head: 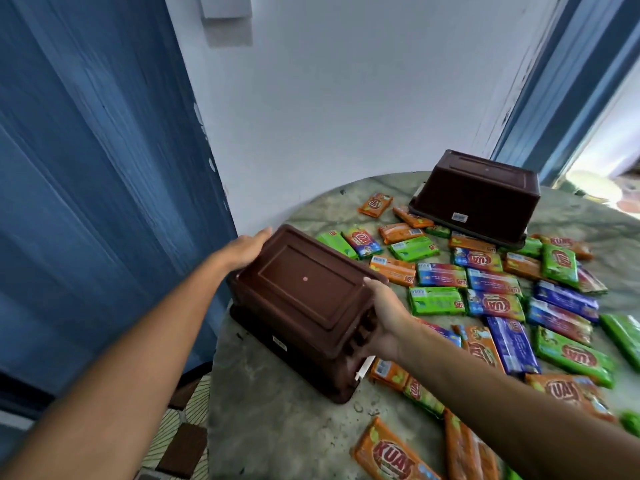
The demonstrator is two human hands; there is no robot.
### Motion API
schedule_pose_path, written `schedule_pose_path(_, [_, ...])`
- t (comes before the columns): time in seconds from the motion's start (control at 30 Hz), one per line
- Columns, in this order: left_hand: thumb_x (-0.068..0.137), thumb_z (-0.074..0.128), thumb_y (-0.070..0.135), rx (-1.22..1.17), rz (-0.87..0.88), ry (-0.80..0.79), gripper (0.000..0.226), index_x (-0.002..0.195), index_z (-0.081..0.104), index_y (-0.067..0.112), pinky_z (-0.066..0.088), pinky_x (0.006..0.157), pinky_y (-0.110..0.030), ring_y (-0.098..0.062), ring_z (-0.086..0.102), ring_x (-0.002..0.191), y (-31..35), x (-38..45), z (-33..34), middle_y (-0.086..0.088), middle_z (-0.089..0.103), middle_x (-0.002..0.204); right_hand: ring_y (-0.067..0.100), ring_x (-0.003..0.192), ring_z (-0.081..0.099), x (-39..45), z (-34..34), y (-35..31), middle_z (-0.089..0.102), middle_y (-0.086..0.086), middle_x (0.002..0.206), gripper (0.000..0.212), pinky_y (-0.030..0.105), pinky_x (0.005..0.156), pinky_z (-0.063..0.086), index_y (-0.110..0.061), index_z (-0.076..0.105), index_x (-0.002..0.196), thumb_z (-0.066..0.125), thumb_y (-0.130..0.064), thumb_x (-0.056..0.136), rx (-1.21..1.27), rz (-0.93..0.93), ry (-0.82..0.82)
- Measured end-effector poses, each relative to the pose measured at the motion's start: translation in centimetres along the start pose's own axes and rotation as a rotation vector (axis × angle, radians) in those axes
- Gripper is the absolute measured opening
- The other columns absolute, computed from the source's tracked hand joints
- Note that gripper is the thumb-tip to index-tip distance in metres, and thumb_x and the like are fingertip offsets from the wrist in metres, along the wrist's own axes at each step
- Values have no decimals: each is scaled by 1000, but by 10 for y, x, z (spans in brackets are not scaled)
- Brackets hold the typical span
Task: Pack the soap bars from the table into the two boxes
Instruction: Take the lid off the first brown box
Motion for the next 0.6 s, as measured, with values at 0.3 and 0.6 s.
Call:
schedule_pose_path(0.3, [94,33,58,-944,206,105,57,79,67,15,42,56,-25,-7,60,56,44,-42,-28,0,64,81,13,76,57,-46,-41,-77,65,0,89,45,32,70,44,-20,65,95,36,-55,96,193,-556,5])
schedule_pose_path(0.6, [83,39,70,-1256,72,-276,75,108,63,3,50,83,-41,-28,66,94,84,-83,45,-17,70,101,33,98,68,-75,-137,-100,69,20,111,80,43,81,57,-5,65,115,47,-73,78,327,-378,-101])
Point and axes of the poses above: each hand's wrist, its own x-axis towards the middle knuckle, its own z-axis out of the palm, y = z × x, the point moved 6 cm from there along x, towards the middle knuckle
